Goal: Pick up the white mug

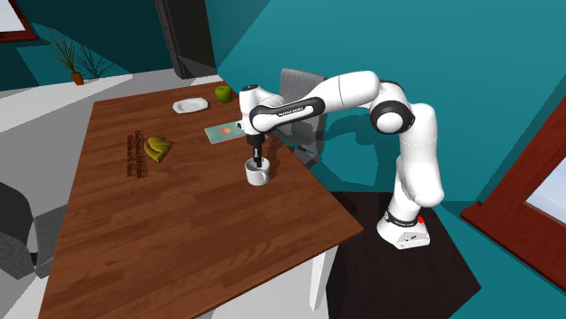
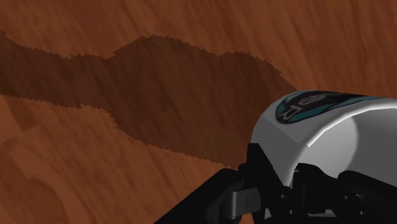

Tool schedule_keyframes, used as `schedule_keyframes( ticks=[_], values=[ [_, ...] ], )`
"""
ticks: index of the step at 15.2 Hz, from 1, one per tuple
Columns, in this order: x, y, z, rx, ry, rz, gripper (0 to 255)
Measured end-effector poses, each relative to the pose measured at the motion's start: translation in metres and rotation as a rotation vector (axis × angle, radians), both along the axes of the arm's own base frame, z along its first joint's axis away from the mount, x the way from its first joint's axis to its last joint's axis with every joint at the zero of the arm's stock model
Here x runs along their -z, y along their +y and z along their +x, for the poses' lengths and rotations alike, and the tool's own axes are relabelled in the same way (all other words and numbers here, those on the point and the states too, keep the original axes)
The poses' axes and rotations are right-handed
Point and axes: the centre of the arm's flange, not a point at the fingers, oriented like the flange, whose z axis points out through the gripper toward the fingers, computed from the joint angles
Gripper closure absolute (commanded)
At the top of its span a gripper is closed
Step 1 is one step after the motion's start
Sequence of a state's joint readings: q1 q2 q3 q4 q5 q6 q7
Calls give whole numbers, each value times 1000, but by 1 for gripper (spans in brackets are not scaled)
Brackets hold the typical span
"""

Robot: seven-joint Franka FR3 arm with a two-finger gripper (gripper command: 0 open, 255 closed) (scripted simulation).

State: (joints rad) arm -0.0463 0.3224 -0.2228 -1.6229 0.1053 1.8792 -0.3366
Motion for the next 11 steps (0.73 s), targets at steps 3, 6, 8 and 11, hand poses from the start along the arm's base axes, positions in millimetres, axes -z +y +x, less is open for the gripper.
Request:
schedule_keyframes(
  ticks=[3,6,8,11],
  values=[
    [-16,0,0,0,0,0,255],
    [-32,-2,1,0,0,0,255],
    [-43,-1,0,0,0,0,255],
    [-56,-1,0,0,0,0,255]
  ],
)
